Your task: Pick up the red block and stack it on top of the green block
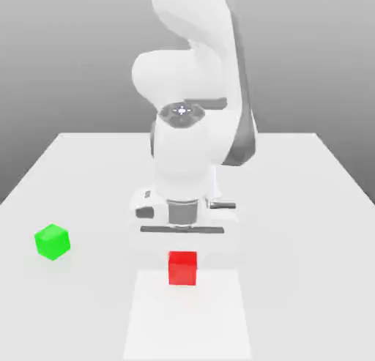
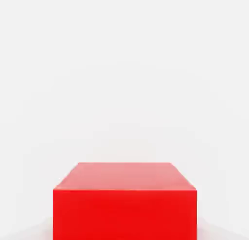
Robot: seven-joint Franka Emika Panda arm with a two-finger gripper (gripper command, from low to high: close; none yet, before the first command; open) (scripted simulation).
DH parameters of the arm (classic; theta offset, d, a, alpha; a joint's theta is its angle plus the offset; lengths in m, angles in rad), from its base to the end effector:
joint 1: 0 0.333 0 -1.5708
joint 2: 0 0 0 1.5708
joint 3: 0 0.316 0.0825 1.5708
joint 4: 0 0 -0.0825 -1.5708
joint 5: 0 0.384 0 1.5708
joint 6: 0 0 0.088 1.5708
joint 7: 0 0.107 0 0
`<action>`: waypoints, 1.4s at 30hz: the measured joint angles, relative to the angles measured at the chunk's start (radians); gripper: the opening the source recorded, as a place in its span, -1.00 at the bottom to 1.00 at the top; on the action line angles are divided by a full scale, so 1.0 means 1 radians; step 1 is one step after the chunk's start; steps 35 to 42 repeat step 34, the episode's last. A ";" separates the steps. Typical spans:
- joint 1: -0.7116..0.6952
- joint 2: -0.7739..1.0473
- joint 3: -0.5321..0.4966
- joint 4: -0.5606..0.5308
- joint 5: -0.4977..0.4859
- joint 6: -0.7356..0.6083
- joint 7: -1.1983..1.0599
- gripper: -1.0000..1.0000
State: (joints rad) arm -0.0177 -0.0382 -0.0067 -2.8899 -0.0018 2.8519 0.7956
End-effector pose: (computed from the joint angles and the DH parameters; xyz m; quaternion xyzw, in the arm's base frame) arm 0.3471 -0.0083 0.2005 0.9175 -0.3978 0.0001 0.0001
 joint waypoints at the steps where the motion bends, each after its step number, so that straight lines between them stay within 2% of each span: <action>1: -0.016 -0.021 -0.008 -0.001 -0.002 -0.020 0.013 -1.00; 24: -0.566 -0.117 -0.333 0.064 -0.112 -0.174 0.650 -1.00; 27: -0.567 -0.033 -0.348 0.069 -0.059 -0.097 0.631 -1.00; 30: -0.573 0.079 -0.316 0.074 0.053 0.003 0.555 -1.00; 31: -0.582 0.110 -0.297 0.076 0.091 0.031 0.528 1.00; 42: -0.582 0.110 -0.297 0.076 0.091 0.031 0.528 1.00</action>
